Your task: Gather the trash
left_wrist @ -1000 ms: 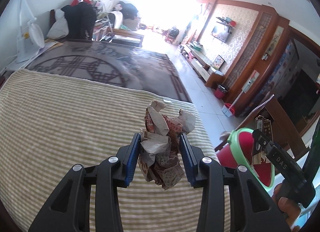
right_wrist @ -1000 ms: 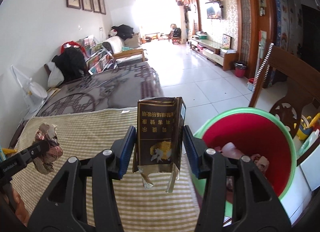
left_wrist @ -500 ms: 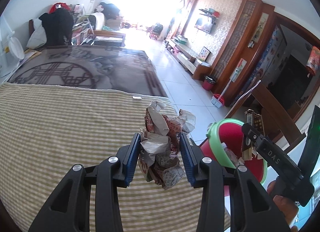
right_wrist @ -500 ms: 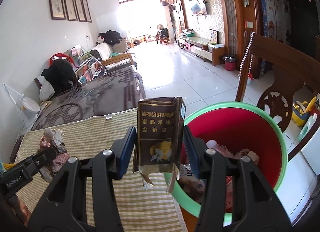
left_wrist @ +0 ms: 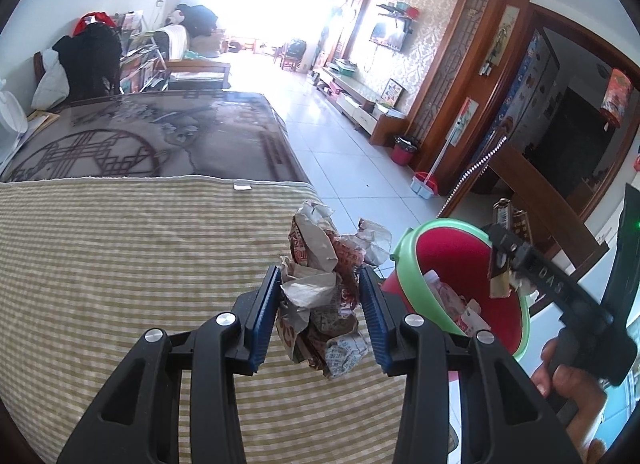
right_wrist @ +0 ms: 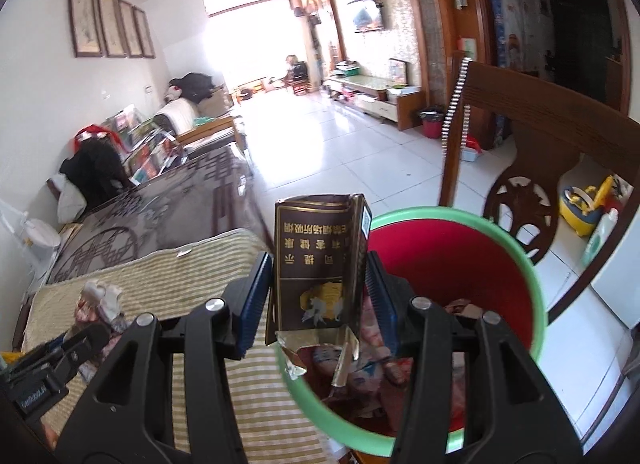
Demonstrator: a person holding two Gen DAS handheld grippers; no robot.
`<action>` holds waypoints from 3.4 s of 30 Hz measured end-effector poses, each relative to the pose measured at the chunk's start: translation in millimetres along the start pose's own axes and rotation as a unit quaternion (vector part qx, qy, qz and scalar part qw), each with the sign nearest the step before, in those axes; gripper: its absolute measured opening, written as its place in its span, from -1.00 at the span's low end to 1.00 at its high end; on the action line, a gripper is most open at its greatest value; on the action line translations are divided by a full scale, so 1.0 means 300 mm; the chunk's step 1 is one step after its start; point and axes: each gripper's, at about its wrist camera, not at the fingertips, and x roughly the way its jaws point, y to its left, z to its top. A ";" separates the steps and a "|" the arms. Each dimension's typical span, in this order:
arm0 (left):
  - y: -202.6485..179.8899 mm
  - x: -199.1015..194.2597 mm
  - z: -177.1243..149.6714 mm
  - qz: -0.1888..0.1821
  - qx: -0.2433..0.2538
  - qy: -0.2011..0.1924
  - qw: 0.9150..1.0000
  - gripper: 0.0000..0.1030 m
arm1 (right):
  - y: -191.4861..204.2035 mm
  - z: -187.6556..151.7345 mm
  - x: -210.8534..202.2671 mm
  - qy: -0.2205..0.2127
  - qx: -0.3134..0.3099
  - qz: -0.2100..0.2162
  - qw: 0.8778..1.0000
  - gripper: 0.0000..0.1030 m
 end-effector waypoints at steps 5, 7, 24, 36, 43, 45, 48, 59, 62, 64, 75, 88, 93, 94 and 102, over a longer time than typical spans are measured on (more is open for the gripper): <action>-0.021 0.022 -0.001 -0.006 0.004 0.006 1.000 -0.26 | -0.078 0.021 0.005 -0.001 0.026 -0.026 0.999 -0.09; -0.031 0.032 0.000 -0.011 0.005 0.010 1.000 -0.26 | -0.108 0.026 0.009 0.002 0.037 -0.035 0.999 -0.09; -0.149 0.151 0.016 -0.056 0.022 0.036 0.998 -0.26 | -0.187 0.040 0.059 0.010 0.059 -0.085 0.995 -0.09; -0.408 0.274 0.074 -0.156 0.070 0.065 0.983 0.25 | -0.296 0.049 -0.084 -0.118 0.155 -0.215 0.957 0.90; -0.340 0.225 0.070 -0.148 0.060 0.049 0.986 0.59 | -0.264 0.055 -0.093 -0.129 0.145 -0.209 0.959 0.90; -0.274 0.191 0.077 -0.133 0.045 0.038 0.989 0.67 | -0.208 0.066 -0.080 -0.121 0.114 -0.197 0.966 0.90; -0.195 0.124 0.074 -0.103 0.042 0.016 0.994 0.73 | -0.109 0.074 -0.067 -0.118 0.060 -0.162 0.978 0.91; 0.099 -0.148 0.061 -0.005 0.057 -0.101 0.993 0.85 | 0.278 0.013 -0.103 -0.155 -0.074 -0.063 0.983 0.91; 0.174 -0.214 0.059 0.000 0.051 -0.145 0.988 0.85 | 0.353 -0.012 -0.153 -0.208 -0.075 -0.078 0.972 0.91; 0.214 -0.264 0.055 0.003 0.054 -0.185 0.981 0.85 | 0.393 -0.038 -0.176 -0.249 -0.070 -0.079 0.963 0.91; 0.432 -0.345 0.041 0.042 0.022 -0.204 0.978 0.85 | 0.482 -0.115 -0.214 -0.193 -0.054 -0.123 0.972 0.91; 0.570 -0.381 0.064 0.031 -0.044 -0.165 0.985 0.85 | 0.565 -0.204 -0.104 -0.139 -0.072 -0.153 0.976 0.91; 0.574 -0.385 0.064 0.034 -0.044 -0.165 0.985 0.85 | 0.562 -0.210 -0.095 -0.129 -0.066 -0.156 0.977 0.91; 0.572 -0.380 0.062 0.034 -0.043 -0.162 0.985 0.85 | 0.560 -0.208 -0.095 -0.128 -0.064 -0.156 0.977 0.91; 0.560 -0.355 0.055 0.032 -0.034 -0.147 0.988 0.85 | 0.549 -0.205 -0.091 -0.120 -0.052 -0.150 0.980 0.91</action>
